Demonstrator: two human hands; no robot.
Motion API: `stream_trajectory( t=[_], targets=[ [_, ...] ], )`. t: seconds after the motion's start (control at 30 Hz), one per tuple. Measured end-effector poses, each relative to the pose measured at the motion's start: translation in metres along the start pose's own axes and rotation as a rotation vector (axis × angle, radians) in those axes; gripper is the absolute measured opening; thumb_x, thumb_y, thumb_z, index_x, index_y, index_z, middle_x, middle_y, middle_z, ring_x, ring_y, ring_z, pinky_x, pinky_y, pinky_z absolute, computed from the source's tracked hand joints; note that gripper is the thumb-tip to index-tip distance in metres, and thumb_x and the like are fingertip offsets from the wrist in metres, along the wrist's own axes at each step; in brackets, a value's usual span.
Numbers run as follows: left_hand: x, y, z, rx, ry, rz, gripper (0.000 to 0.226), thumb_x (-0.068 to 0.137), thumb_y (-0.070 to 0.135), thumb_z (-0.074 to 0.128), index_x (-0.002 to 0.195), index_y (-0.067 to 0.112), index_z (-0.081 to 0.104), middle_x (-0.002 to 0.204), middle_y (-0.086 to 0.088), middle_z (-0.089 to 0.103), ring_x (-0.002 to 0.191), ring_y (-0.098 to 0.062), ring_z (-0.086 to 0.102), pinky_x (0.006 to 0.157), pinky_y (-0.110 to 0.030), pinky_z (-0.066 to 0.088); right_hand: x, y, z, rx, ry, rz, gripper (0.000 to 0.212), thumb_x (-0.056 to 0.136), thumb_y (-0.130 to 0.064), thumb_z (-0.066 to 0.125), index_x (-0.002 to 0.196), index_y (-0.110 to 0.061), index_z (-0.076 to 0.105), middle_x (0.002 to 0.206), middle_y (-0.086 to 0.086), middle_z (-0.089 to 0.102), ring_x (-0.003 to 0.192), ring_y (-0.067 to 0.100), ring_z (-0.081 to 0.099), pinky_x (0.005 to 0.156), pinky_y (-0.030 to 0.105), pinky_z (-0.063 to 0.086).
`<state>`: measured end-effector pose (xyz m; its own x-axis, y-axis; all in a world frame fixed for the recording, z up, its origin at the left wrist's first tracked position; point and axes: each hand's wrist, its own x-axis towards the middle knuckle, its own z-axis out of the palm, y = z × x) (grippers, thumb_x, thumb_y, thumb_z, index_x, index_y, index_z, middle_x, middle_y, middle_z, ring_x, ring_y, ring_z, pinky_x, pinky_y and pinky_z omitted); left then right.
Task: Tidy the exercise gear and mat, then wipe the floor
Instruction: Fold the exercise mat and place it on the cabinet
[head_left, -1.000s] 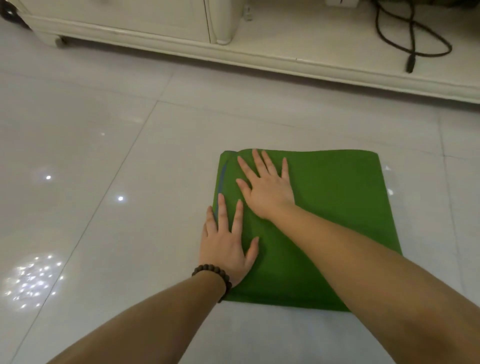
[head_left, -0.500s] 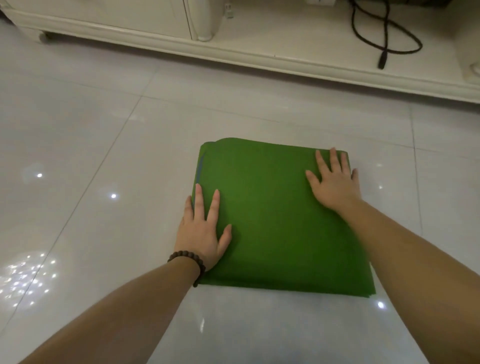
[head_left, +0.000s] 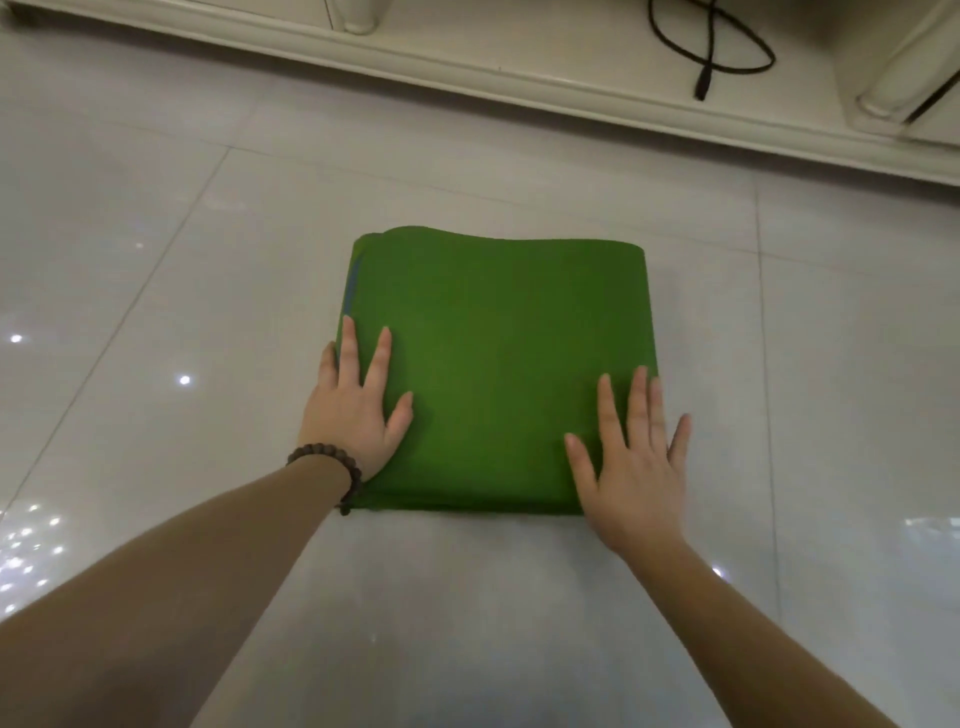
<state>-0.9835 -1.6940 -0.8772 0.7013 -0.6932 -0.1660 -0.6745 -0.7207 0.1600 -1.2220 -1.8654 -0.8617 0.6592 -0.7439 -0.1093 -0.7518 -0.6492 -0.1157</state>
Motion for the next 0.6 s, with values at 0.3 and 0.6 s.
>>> stream_trajectory(
  t=[0.3,0.6],
  targets=[
    [-0.016,0.010,-0.010,-0.209,0.074,-0.123,0.070,0.092,0.053,0.045,0.152,0.028,0.020,0.158,-0.019,0.009,0.142,-0.036,0.020,0.113,-0.047,0.031,-0.014,0.011,0.013,0.015,-0.082,-0.065,0.069,0.089,-0.066,0.008,0.150,-0.034,0.001,0.160,0.002,-0.007,0.146,0.017,-0.013,0.118,0.043,0.001],
    [-0.015,0.035,-0.030,-0.485,0.158,-0.599,0.056,0.087,0.048,0.061,0.119,0.004,0.046,0.115,-0.016,0.059,0.105,-0.035,0.058,0.081,-0.042,0.049,0.004,0.011,-0.012,0.351,-0.075,0.198,0.071,0.089,-0.060,0.046,0.149,-0.045,0.012,0.160,0.004,0.007,0.142,0.027,0.023,0.107,0.043,0.035]
  ],
)
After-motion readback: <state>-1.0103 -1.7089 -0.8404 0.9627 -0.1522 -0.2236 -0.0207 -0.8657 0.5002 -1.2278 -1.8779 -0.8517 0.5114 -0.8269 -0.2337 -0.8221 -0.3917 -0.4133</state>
